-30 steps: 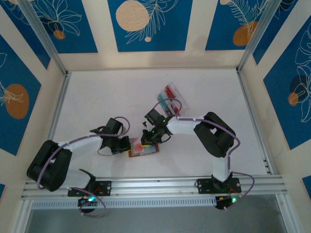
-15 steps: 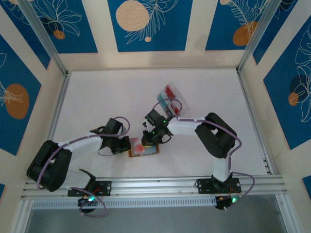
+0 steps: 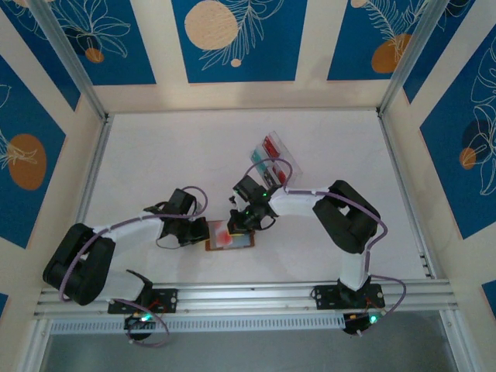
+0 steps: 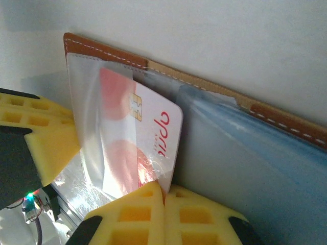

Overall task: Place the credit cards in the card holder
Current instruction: Insert the credit card into the card slot.

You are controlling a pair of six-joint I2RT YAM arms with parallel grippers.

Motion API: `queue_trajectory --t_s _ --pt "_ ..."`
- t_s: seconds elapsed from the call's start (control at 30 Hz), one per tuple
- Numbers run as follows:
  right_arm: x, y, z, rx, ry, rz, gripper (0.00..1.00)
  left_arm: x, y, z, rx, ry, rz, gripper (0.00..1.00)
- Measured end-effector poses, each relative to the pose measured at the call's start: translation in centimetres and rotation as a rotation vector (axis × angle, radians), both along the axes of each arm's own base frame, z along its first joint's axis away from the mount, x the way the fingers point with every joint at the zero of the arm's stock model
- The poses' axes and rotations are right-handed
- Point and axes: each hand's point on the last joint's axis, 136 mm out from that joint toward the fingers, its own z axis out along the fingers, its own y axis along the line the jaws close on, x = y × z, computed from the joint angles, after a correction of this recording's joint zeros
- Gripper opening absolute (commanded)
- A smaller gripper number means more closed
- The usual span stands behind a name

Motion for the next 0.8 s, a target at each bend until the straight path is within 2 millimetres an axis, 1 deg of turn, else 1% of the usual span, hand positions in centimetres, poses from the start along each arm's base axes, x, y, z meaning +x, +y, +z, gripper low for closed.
queue_trajectory --t_s 0.33,0.8 --pt "-0.05 -0.33 0.03 0.003 0.014 0.008 0.0 0.09 -0.15 0.05 -0.01 -0.007 -0.002 0.0" --pt "-0.12 0.09 0.18 -0.009 0.034 0.033 0.0 0.04 -0.19 -0.05 -0.015 -0.009 -0.003 0.0"
